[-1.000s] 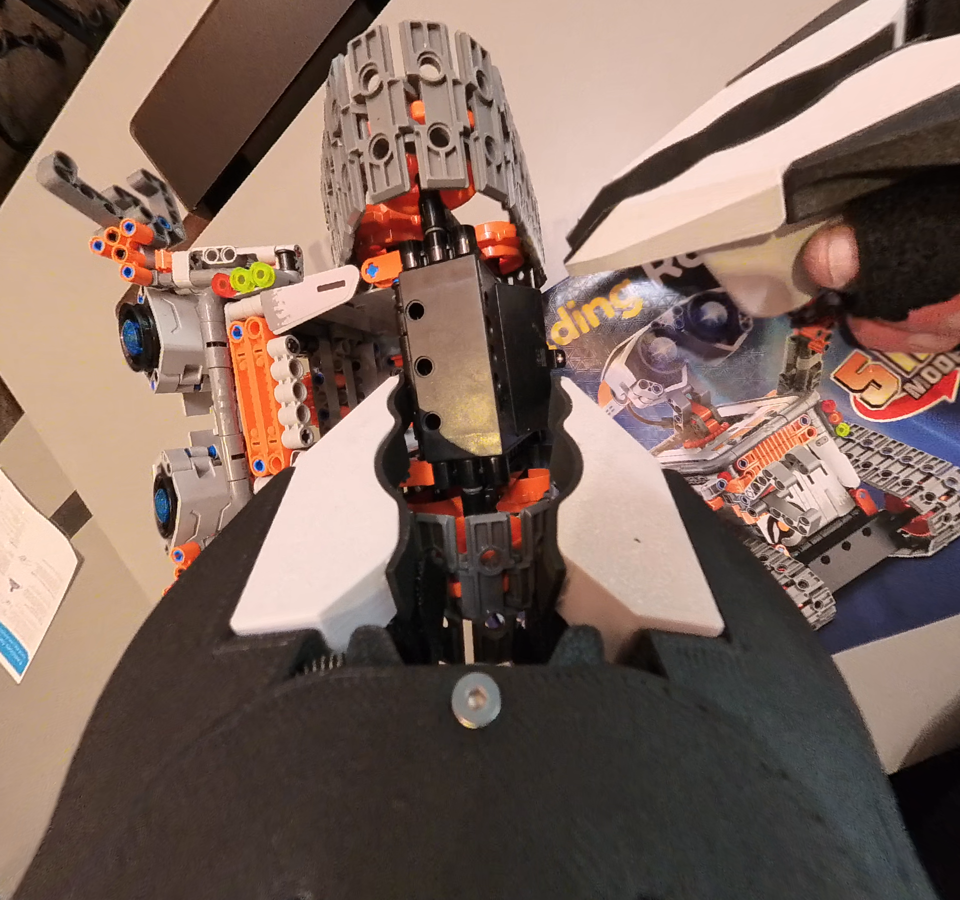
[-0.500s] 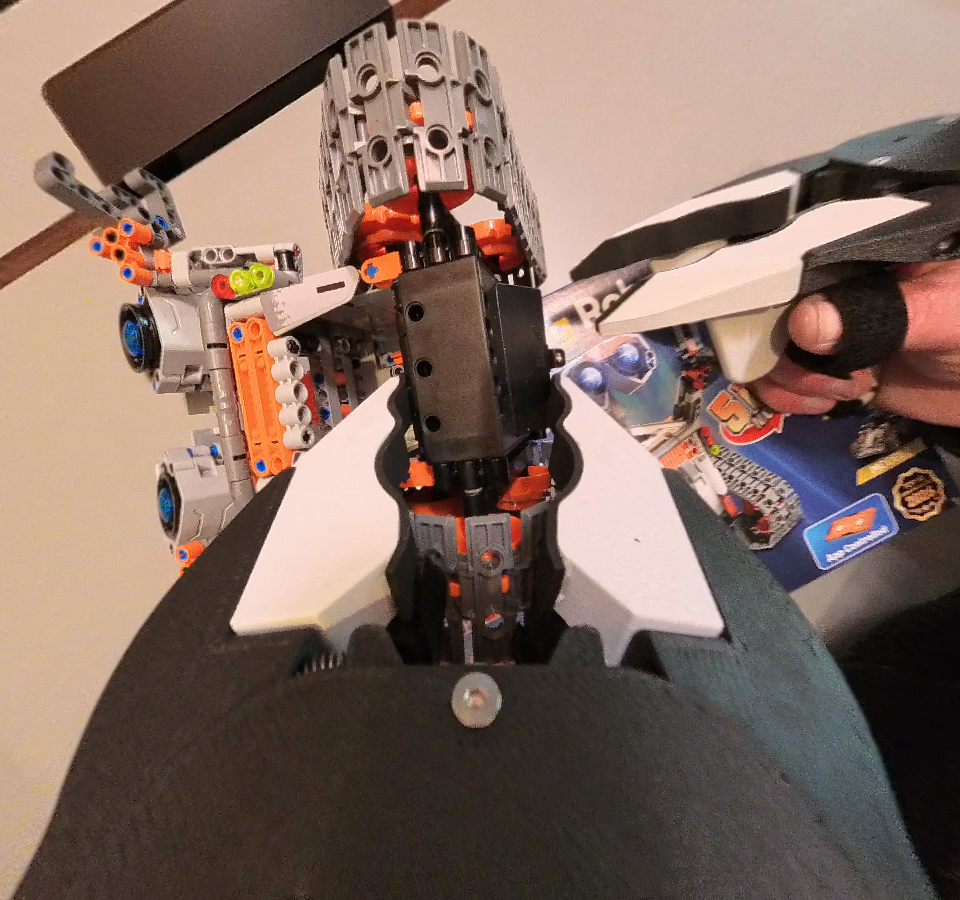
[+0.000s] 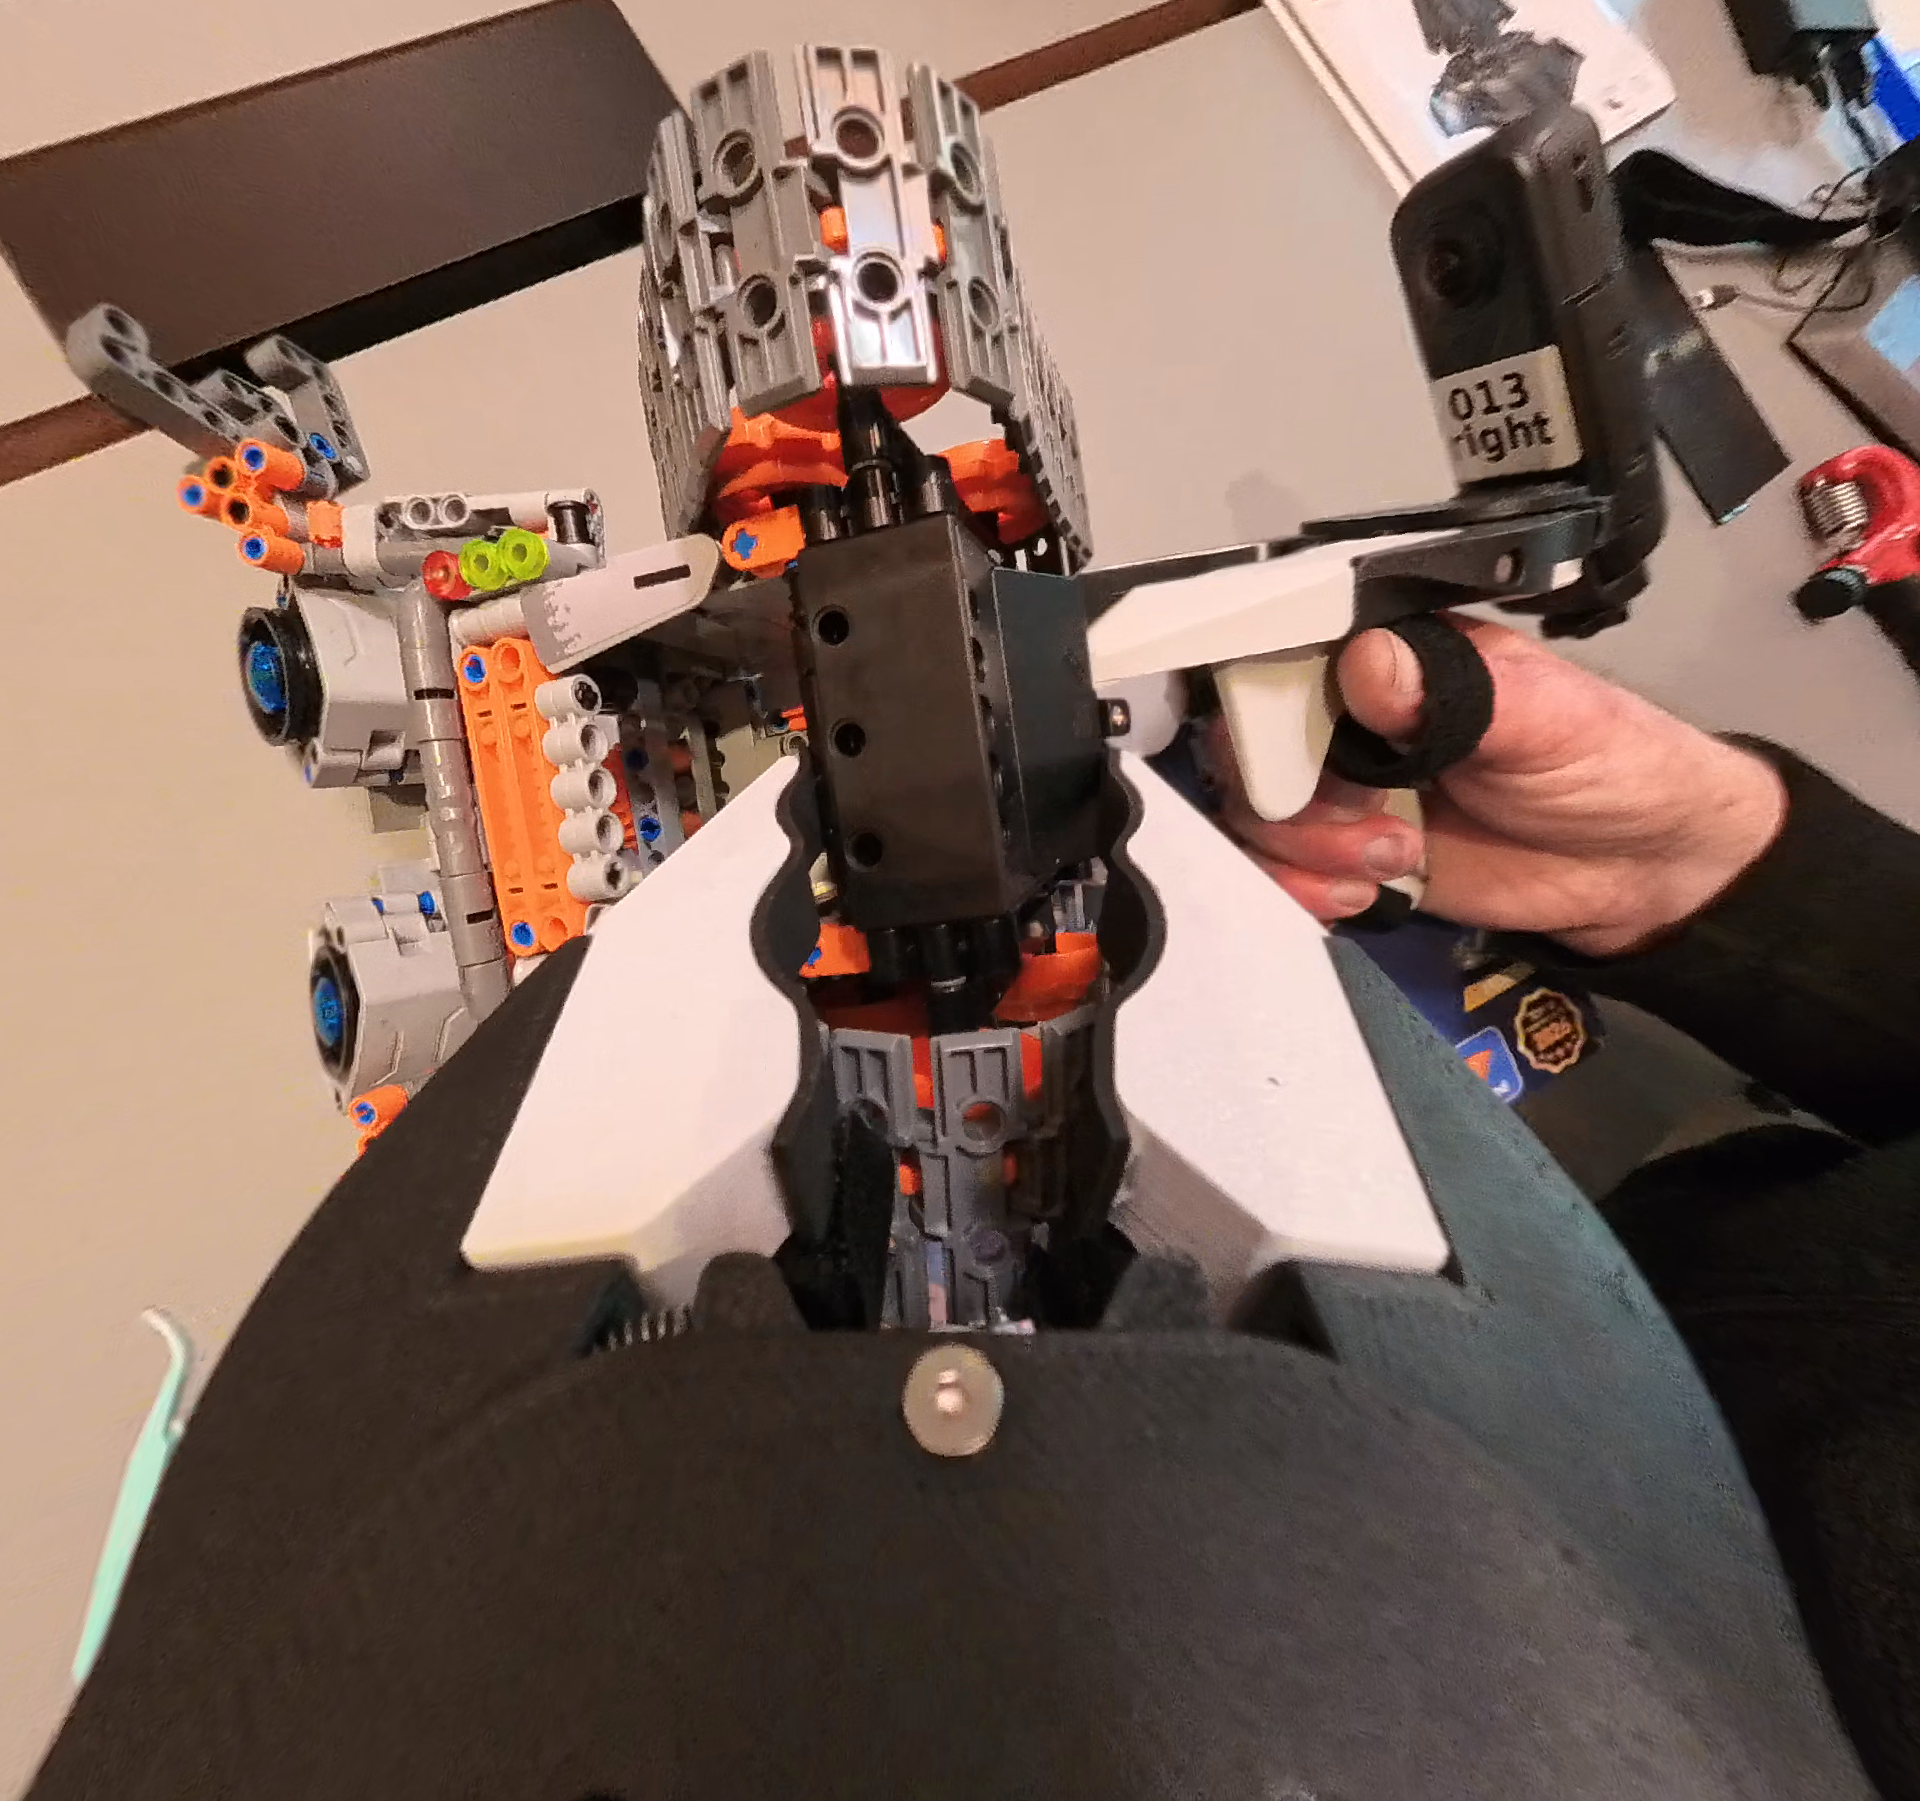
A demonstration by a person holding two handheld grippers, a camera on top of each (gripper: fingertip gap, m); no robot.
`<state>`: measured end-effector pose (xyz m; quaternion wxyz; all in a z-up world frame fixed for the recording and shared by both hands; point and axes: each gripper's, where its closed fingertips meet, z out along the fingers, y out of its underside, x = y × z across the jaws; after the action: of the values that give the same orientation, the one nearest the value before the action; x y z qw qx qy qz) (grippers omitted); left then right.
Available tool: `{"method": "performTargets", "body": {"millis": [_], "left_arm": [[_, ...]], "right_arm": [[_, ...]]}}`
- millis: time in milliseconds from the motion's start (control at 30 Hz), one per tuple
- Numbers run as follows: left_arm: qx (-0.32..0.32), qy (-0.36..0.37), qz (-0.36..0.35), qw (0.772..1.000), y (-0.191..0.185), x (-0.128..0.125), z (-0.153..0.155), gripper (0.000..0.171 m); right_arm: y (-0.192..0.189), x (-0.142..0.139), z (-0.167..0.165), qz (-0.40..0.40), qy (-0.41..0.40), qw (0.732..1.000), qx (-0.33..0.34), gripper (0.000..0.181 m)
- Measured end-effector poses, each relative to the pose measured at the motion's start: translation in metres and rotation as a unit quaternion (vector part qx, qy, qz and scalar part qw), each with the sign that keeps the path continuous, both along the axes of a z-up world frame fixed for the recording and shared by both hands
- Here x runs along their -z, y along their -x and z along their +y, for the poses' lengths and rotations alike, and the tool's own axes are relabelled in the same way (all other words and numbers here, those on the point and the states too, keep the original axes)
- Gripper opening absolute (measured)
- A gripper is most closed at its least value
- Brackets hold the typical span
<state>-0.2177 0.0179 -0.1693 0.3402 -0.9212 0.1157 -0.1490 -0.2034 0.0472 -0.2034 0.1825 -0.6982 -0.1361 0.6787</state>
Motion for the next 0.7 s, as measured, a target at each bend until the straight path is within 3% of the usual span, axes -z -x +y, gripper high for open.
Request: {"method": "performTargets", "body": {"millis": [67, 233, 700], "left_arm": [[0.001, -0.002, -0.004, 1.0, -0.002, -0.001, 0.0, 0.05], [-0.006, -0.015, -0.038, 0.999, -0.002, -0.006, 0.0, 0.051], [-0.002, -0.05, -0.032, 0.998, -0.005, -0.007, 0.004, 0.05]], "right_arm": [[0.004, -0.009, -0.005, 0.028, 0.013, 0.999, -0.016, 0.074], [0.003, -0.018, -0.003, 0.043, 0.003, 0.999, -0.006, 0.075], [0.002, -0.022, 0.005, -0.013, -0.059, 0.998, 0.034, 0.066]]}}
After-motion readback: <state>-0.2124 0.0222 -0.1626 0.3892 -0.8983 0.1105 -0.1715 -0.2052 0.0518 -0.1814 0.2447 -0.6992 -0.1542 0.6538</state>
